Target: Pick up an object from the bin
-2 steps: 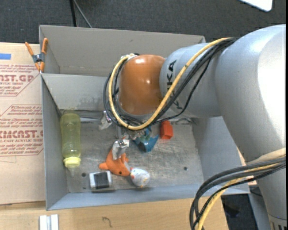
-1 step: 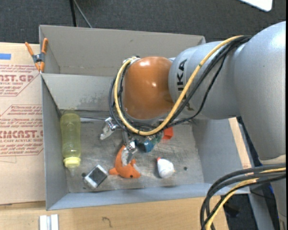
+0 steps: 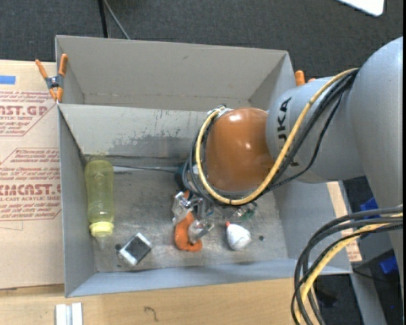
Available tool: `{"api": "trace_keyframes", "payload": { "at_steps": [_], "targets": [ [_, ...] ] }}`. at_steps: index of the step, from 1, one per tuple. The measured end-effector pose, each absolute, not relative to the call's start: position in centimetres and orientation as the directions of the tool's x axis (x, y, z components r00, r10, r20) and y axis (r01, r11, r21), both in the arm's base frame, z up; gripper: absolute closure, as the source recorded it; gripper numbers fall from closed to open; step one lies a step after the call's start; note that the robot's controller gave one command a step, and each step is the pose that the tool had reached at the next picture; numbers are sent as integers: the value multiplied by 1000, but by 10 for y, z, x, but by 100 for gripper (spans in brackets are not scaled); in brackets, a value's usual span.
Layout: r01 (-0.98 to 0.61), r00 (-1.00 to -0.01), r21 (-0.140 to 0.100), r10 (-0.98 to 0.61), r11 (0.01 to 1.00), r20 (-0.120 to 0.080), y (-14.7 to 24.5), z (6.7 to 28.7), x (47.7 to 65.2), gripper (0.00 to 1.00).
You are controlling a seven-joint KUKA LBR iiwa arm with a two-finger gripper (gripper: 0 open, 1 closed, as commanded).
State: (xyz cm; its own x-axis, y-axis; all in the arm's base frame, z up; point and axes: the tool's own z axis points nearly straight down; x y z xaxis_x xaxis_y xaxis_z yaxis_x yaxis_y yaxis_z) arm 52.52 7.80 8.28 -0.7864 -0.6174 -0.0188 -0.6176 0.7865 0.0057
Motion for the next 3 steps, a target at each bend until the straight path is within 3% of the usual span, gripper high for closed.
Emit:
{"api": "trace_keyframes", "payload": {
  "at_steps": [1,2,3],
  "targets": [
    [-618,-786,6,-617,787,-19,78,83,525,100],
    [-657,-754,3,-657,754,-3,75,109,520,100],
    [-791,-612,-6,-791,612,-8,74,298,531,100]
  ]
}}
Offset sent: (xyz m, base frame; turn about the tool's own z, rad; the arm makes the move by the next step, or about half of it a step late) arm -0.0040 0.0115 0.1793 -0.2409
